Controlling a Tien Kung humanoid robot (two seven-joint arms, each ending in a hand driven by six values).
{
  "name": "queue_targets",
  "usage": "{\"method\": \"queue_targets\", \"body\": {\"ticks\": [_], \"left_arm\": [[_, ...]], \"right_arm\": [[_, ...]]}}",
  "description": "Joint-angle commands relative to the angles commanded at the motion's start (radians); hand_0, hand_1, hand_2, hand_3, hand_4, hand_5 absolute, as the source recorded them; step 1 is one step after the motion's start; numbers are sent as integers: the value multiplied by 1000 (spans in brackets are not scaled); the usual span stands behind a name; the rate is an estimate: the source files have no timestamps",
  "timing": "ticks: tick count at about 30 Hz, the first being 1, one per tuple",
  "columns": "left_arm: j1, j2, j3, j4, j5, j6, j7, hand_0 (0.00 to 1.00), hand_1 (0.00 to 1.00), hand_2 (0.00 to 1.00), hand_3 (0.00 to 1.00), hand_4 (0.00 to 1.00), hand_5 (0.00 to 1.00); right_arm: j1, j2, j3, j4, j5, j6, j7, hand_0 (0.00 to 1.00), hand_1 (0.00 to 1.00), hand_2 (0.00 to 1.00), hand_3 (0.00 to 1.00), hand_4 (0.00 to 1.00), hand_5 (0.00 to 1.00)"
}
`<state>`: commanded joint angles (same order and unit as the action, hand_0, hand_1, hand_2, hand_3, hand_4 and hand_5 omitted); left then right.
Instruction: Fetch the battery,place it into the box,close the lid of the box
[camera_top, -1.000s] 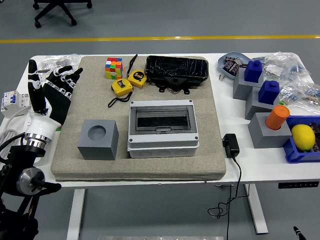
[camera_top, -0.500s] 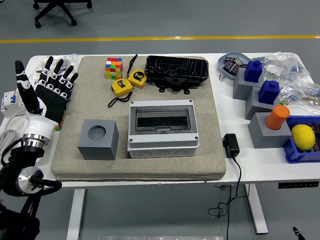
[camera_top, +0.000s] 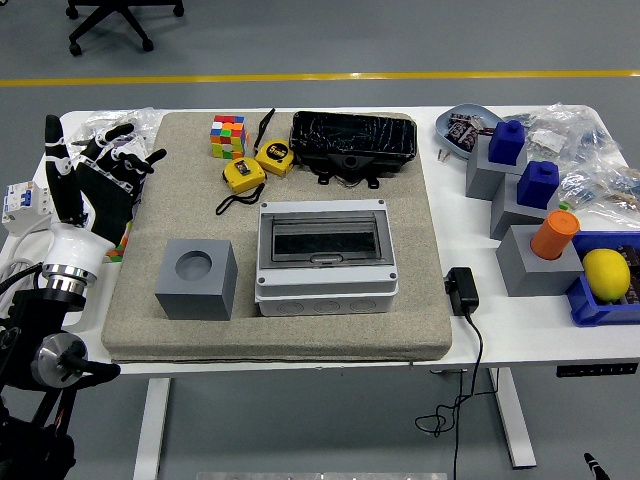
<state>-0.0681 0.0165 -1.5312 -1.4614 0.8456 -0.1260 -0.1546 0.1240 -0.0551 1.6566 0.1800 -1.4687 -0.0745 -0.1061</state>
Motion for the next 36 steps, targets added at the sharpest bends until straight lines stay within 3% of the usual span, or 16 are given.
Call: {"method": "queue_targets", "body": {"ticks": [1, 6, 7, 12, 13, 18, 19, 24, 25, 30, 31, 36], "left_arm": [[0, 0, 1, 1, -8, -5, 2, 998, 998, 998, 777, 998, 998], [1, 0, 13, 10, -90, -6, 14, 998, 998, 998, 777, 998, 998], [1, 0, 14, 10, -96, -2, 16, 846, 838, 998, 998, 998, 998], [0, 3, 17, 9, -101, 25, 14, 846, 838, 998, 998, 998, 998], [0, 3, 17, 9, -101, 29, 13, 810, 734, 748, 998, 998, 998], [3, 4, 25, 15, -158, 24, 7, 810, 734, 748, 998, 998, 998], [3, 5, 28, 17, -181, 14, 6, 677, 578, 504, 706, 998, 998], [3, 2, 36, 24, -290, -53, 22, 677, 578, 504, 706, 998, 998], [3, 2, 35, 24, -297, -64, 27, 403, 503, 322, 517, 998, 829], [4, 5, 27, 20, -239, -59, 27, 403, 503, 322, 517, 998, 829], [4, 4, 26, 19, -233, -55, 23, 297, 349, 202, 278, 998, 858], [3, 3, 31, 24, -273, -79, 42, 297, 349, 202, 278, 998, 858]], "right_arm": [[0, 0, -1, 0, 1, 0, 0, 807, 778, 765, 799, 998, 998], [2, -1, -3, 0, 0, 2, -1, 807, 778, 765, 799, 998, 998], [2, -1, -3, 0, 0, 3, -1, 806, 775, 765, 799, 998, 998], [1, -2, -2, 0, -2, 3, -4, 806, 775, 765, 799, 998, 998], [1, -2, -2, 0, -2, 3, -4, 807, 774, 764, 798, 998, 998], [-1, -1, -4, 0, -2, 4, -3, 807, 774, 764, 798, 998, 998], [-1, -1, -4, 0, -2, 4, -3, 806, 773, 764, 798, 998, 998], [1, -2, -4, 0, -1, 4, -3, 806, 773, 764, 798, 998, 998], [2, -2, -4, 0, -1, 4, -3, 807, 773, 763, 798, 998, 998], [0, -1, -2, 0, -1, 4, -5, 807, 773, 763, 798, 998, 998], [0, 0, -1, 0, -1, 4, -5, 806, 773, 762, 797, 998, 998], [-1, 0, -3, 0, 1, 4, -4, 806, 773, 762, 797, 998, 998]]}}
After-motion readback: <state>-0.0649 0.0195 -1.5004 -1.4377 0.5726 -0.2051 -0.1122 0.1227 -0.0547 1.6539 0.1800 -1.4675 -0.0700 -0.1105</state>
